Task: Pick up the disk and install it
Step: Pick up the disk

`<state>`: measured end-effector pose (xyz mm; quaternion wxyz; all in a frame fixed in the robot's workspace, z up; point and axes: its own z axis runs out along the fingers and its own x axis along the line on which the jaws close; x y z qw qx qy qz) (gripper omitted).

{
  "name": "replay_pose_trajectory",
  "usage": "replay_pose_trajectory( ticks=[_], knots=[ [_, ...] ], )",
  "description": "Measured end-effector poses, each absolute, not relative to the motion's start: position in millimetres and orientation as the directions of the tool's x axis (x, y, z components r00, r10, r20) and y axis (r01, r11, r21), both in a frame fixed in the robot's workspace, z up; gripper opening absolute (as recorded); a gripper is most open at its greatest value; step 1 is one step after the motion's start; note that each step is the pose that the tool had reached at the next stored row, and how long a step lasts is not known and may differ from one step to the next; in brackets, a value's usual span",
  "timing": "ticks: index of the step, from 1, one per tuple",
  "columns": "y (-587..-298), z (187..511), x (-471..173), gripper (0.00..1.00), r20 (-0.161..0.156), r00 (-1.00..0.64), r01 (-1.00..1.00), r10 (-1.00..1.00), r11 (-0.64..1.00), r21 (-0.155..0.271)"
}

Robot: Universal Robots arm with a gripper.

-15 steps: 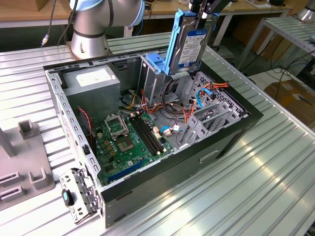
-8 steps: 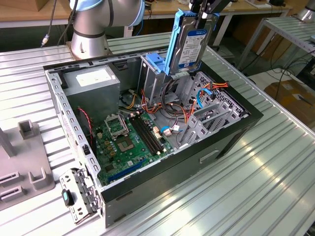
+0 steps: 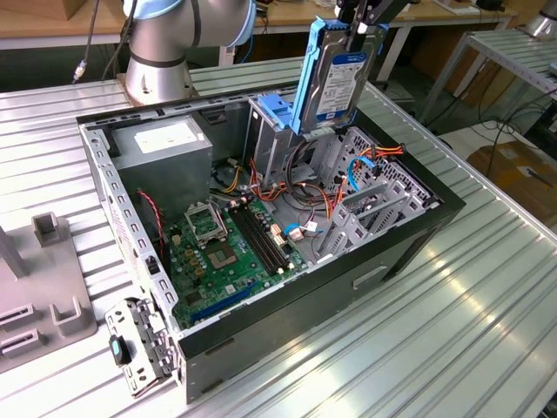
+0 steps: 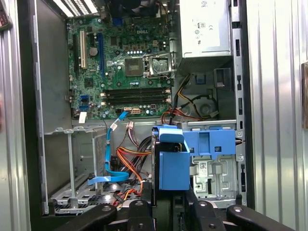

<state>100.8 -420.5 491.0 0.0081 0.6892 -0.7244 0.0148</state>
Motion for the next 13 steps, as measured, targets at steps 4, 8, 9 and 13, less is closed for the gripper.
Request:
replay_pose_trajectory(
  ticks=[4,8,9,13],
  knots=[
    [-426,491,101,0.35,0.032,-0.050,-0.999,-0.998,0.050,-0.010],
    [-432,491,101,0.35,0.032,-0.050,-0.999,-0.998,0.050,-0.010],
    [-434,491,101,0.35,0.033,-0.050,-0.999,-0.998,0.050,-0.010],
    [-439,491,101,0.35,0.034,-0.050,-0.999,-0.998,0.050,-0.010]
  ],
)
